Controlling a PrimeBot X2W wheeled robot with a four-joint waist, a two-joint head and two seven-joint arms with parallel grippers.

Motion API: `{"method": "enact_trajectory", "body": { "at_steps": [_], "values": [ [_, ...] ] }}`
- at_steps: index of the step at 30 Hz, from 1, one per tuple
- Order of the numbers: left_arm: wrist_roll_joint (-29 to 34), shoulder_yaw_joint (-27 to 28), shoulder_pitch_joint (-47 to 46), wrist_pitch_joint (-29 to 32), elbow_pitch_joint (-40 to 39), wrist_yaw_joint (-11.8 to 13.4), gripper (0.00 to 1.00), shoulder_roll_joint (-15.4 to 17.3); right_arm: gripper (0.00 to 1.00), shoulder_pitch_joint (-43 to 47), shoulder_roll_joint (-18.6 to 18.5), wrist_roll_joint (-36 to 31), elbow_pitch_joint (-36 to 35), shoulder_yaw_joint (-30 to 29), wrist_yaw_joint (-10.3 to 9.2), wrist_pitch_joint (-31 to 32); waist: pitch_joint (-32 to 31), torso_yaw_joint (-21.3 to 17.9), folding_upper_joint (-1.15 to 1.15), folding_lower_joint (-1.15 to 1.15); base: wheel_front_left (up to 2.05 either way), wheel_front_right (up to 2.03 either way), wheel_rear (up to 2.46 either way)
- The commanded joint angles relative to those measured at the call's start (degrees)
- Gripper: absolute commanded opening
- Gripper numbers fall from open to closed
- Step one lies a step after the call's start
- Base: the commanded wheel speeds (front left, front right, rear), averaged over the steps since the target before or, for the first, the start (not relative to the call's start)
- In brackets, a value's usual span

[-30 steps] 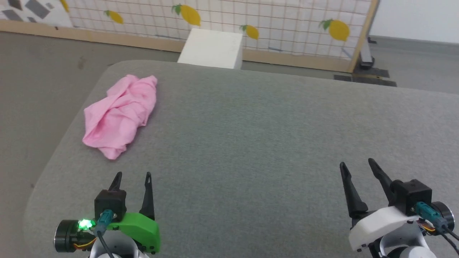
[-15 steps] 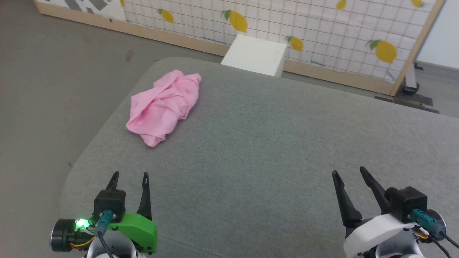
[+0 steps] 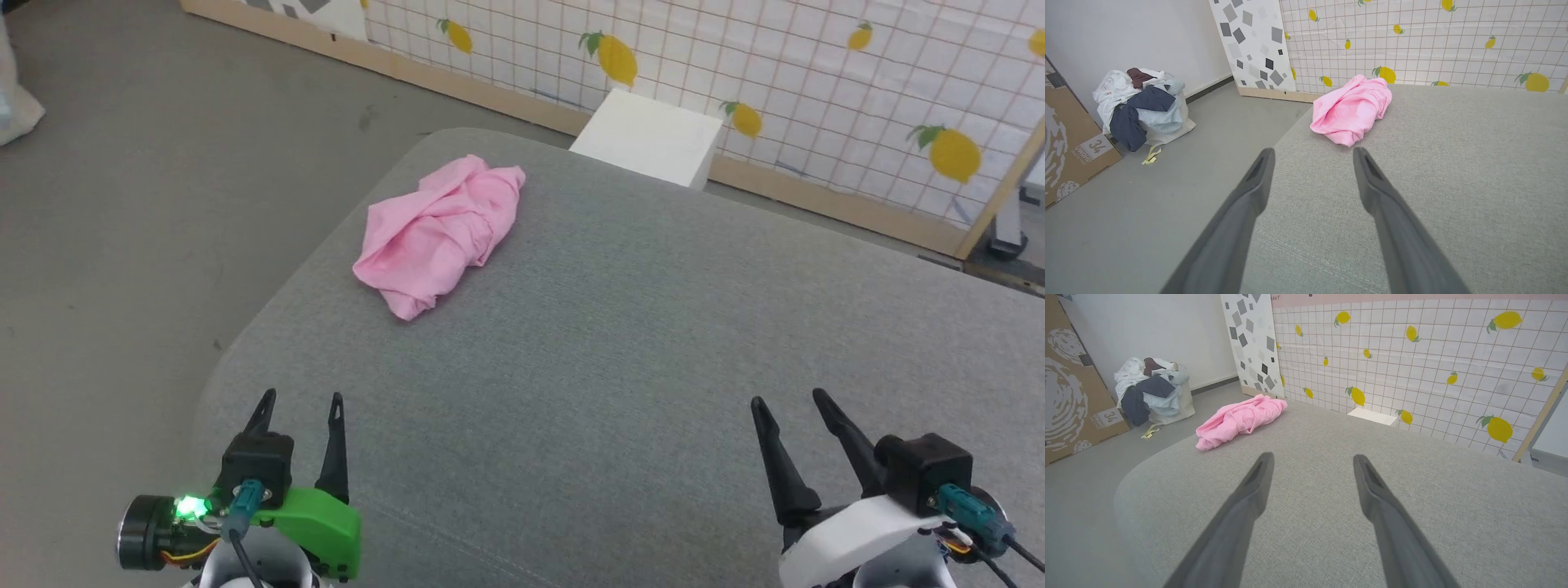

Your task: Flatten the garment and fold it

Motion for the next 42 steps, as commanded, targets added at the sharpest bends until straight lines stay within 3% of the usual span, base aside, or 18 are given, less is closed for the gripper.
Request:
{"method": "enact_trajectory", "body": {
  "at_steps": [1,10,26,33,37,42],
  "values": [
    [0.45,-0.20,-0.72,-0.37,-0.13,0.62,1.00,0.55,1.00,0.97,0.13,0.67,-0.37,0.17,-0.08,-0.18,-0.13,0.85,0.00,0.00,0.00,0.00,0.00],
    [0.18,-1.12,-0.82,-0.55,-0.16,1.29,1.00,1.31,1.00,1.43,0.15,1.25,-0.71,0.61,-0.09,-0.38,-0.26,2.95,0.00,0.00,0.00,0.00,0.00],
    [-0.62,-1.60,-1.49,-0.32,-0.55,1.21,1.00,2.40,1.00,1.36,0.15,0.80,-0.98,0.73,-0.09,-0.53,1.22,2.37,0.00,0.00,0.00,0.00,0.00],
    [-2.75,-1.21,-4.56,2.16,-1.93,-2.04,1.00,4.90,1.00,-0.62,0.15,-1.31,-2.79,-0.08,-0.09,0.43,5.81,-0.97,0.00,0.00,0.00,0.00,0.00],
    [-5.51,1.40,-8.47,3.75,-2.44,-3.03,1.00,6.33,1.00,-1.81,0.15,-3.26,-4.19,-1.43,-0.09,0.95,9.95,-3.67,0.00,0.00,0.00,0.00,0.00],
    [-9.31,4.44,-15.56,6.45,-1.71,-6.04,1.00,9.95,1.00,-3.66,-0.14,-5.48,-6.59,-2.05,-0.09,1.77,16.60,-7.33,0.00,0.00,0.00,0.00,0.00]
  ]
}}
